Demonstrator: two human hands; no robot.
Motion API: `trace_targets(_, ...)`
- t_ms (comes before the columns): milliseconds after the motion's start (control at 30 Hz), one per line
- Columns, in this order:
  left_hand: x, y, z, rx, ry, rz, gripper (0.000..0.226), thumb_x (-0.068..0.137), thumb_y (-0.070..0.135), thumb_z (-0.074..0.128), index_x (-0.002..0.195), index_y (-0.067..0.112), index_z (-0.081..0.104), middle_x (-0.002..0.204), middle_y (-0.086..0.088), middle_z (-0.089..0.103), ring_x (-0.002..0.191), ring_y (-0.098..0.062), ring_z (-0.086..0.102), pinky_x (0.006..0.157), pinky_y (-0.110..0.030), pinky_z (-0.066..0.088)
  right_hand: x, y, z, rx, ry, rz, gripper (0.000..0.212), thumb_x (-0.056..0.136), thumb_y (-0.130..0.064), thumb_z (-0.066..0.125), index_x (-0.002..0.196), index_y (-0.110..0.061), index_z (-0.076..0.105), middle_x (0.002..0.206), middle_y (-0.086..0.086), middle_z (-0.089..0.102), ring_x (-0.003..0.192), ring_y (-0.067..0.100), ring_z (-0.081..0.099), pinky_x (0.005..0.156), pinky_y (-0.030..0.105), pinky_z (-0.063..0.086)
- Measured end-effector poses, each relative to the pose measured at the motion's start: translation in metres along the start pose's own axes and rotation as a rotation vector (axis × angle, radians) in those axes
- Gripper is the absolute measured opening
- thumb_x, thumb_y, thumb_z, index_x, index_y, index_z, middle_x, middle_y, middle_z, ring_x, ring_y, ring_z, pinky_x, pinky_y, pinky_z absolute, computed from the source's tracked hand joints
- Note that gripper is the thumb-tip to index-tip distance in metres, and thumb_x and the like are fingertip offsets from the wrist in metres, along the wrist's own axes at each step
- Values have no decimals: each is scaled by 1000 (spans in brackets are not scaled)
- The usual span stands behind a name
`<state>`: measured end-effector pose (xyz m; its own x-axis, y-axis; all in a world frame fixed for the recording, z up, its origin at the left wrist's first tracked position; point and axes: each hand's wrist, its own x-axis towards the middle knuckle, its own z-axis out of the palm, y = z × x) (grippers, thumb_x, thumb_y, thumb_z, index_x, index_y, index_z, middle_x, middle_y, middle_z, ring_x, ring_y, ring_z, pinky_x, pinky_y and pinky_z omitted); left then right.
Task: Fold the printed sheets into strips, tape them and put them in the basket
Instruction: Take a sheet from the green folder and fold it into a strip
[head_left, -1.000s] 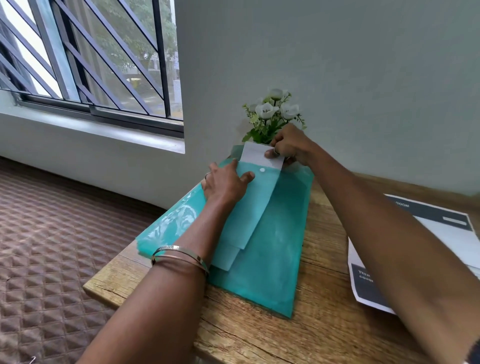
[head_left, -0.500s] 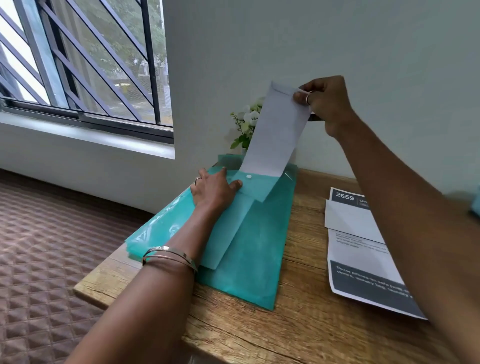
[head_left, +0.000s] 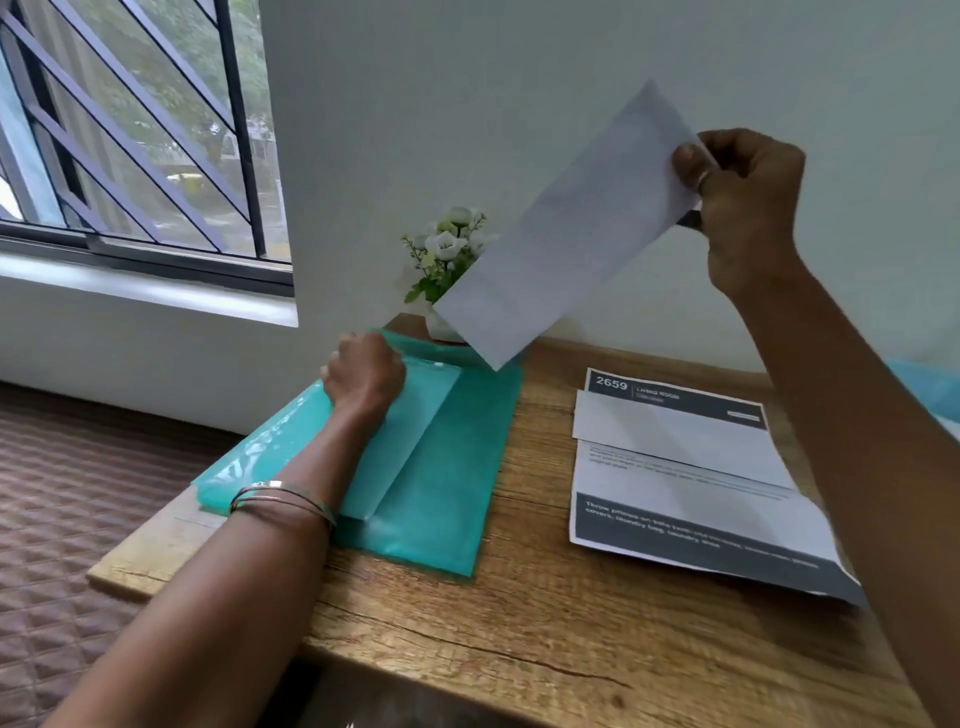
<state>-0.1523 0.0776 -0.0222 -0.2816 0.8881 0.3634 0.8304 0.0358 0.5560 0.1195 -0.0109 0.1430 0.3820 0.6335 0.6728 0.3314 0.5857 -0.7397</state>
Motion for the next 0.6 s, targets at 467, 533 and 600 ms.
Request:
trace_targets(467, -84, 187, -38, -214, -153, 953, 89, 71, 76, 51, 143, 24, 38, 144, -6, 39, 132, -26, 34, 107, -44, 27, -76, 51, -96, 47, 352, 342, 16, 89, -11, 64, 103, -5, 63, 91, 7, 66, 84, 22, 64, 84, 52, 56)
trace_targets(533, -96, 201, -21, 28, -216, 992, 111, 66, 79, 55, 151, 22, 11, 154, -10, 21, 142, -29, 16, 113, -52, 10, -83, 53, -97, 28, 316, 362, 15, 89, -11, 64, 103, -7, 61, 89, 3, 67, 84, 22, 66, 79, 48, 58)
trace_targets(600, -102, 207, -2, 115, -219, 1005, 123, 64, 80, 56, 151, 21, -6, 155, -13, 16, 144, -31, 10, 113, -58, -1, -89, 56, -98, 44, 278, 361, 18, 90, -9, 62, 107, -6, 57, 88, 2, 66, 80, 20, 67, 68, 40, 60)
